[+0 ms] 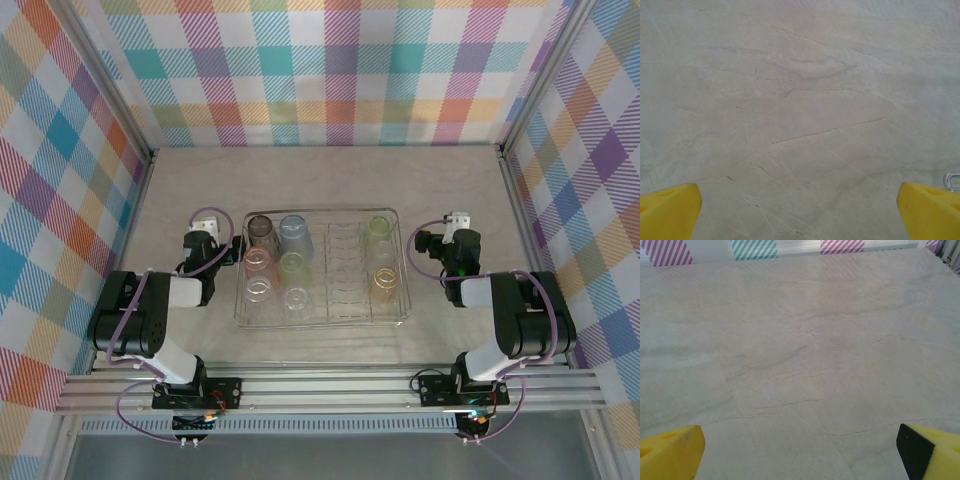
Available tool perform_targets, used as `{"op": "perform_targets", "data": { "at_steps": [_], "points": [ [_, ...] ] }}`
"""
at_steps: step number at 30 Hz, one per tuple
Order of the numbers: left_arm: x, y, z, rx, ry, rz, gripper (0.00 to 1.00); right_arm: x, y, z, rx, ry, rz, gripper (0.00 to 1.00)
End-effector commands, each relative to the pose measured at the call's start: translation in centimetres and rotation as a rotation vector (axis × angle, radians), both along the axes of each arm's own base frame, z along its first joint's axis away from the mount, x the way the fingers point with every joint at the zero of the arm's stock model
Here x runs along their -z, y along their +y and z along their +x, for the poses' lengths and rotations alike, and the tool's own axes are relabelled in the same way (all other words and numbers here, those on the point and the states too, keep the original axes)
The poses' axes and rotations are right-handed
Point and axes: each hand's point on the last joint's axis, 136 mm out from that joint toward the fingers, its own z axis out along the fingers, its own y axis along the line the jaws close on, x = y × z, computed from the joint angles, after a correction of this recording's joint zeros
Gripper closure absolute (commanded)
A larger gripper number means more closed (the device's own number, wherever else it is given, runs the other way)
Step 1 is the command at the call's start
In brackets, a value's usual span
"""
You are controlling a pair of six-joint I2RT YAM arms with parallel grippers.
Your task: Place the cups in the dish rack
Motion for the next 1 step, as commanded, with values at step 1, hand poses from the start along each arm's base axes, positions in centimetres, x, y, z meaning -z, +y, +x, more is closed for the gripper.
{"op": "perform_targets", "data": {
  "at_steps": [1],
  "points": [
    [-1.3, -0.37, 0.59, 0.012, -0.061, 0.014, 0.0, -0.68, 0.43, 0.39, -0.036, -0.032, -0.004, 0.01]
  ]
}}
